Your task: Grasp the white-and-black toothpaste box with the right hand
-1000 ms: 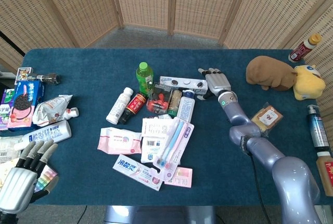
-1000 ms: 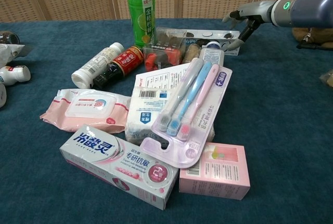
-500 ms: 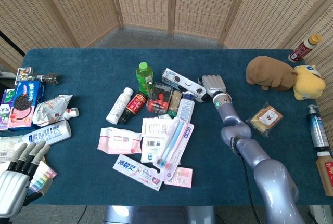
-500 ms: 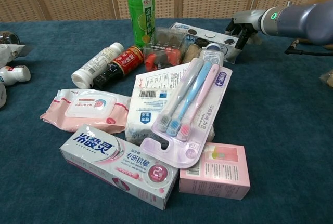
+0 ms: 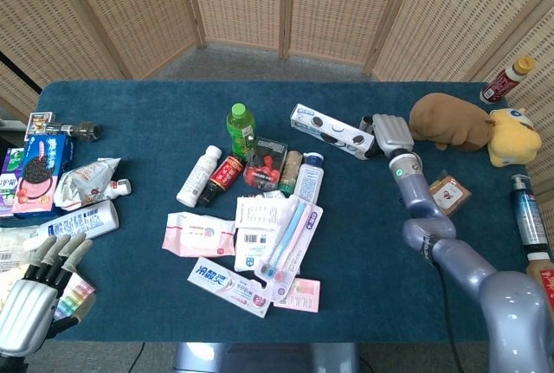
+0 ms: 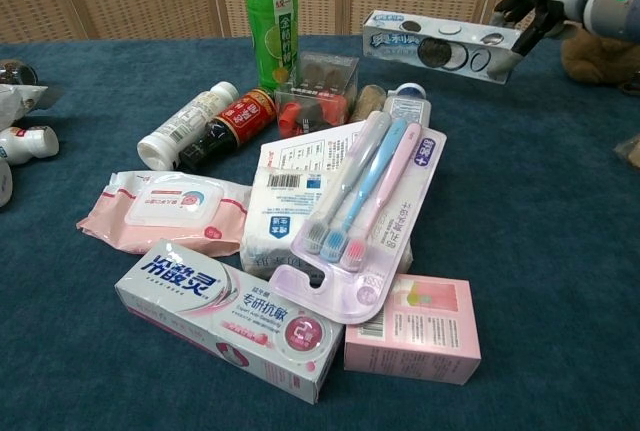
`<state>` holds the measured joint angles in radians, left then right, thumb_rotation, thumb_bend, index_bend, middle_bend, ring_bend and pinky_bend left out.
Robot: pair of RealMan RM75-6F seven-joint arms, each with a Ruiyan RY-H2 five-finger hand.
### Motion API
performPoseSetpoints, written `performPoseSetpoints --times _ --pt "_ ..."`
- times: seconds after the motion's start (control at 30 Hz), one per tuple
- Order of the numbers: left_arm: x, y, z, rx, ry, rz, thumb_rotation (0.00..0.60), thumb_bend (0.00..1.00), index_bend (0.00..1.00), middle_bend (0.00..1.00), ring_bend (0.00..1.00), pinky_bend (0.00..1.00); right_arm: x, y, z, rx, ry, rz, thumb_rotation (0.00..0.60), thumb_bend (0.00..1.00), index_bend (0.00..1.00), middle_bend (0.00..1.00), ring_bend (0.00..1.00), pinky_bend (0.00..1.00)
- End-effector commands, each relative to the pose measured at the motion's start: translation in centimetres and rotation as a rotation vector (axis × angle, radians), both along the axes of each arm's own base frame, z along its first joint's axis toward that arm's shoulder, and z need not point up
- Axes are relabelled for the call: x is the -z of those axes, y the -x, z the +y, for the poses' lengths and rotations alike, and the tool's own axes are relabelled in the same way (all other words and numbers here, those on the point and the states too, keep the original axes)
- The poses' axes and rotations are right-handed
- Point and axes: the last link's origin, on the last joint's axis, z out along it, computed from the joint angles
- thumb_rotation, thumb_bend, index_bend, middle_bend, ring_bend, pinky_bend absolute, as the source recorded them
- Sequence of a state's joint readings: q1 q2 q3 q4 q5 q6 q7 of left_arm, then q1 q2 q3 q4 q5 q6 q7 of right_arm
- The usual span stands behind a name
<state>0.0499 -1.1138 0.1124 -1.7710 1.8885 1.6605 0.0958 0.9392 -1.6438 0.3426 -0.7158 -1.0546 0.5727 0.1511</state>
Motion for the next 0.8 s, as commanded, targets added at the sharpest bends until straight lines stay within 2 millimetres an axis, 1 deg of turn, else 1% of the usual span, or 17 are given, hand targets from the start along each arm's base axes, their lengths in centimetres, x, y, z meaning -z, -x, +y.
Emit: performPoseSetpoints --times 0.03,0.1,0.2,0.33,0.5,0.63,0.8 --pt "0.0 -0.1 0.1 0.005 0.0 -0.003 0.6 0.37 0.0 0.0 0.0 0.0 -5.4 1.6 2.8 -0.016 0.119 -0.097 0.6 0.15 0.84 1.0 1.0 0.96" --pt "0.1 -0.1 0.0 0.011 0.003 -0.004 0.6 0.37 0.0 0.0 0.0 0.0 -7.0 1.5 4.1 -0.031 0.151 -0.141 0.6 0.15 0.84 1.0 1.0 0.96" --pt "0.2 -0.4 -0.1 0.024 0.008 -0.008 0.6 0.37 0.0 0.0 0.0 0.0 -8.9 1.4 6.0 -0.048 0.186 -0.201 0.6 0.15 0.84 1.0 1.0 0.96" --pt "0.2 -0.6 -0.5 0.042 0.013 -0.013 0.6 0.37 0.0 0.0 0.0 0.0 -10.8 1.2 8.1 -0.067 0.212 -0.233 0.6 0.15 0.84 1.0 1.0 0.96" --pt "-0.2 -0.5 -1.0 0.057 -0.003 -0.02 0.6 0.37 0.0 0.0 0.0 0.0 -13.1 0.7 10.4 -0.097 0.248 -0.249 0.6 0.15 0.83 1.0 1.0 0.96" --pt "-0.3 -0.4 -1.3 0.064 -0.008 -0.024 0.6 0.37 0.0 0.0 0.0 0.0 -14.5 0.2 11.7 -0.118 0.266 -0.261 0.6 0.15 0.83 1.0 1.0 0.96" --pt "-0.4 -0.3 -1.7 0.074 -0.013 -0.031 0.6 0.37 0.0 0.0 0.0 0.0 -15.5 -0.5 12.9 -0.14 0.275 -0.276 0.6 0.15 0.83 1.0 1.0 0.96"
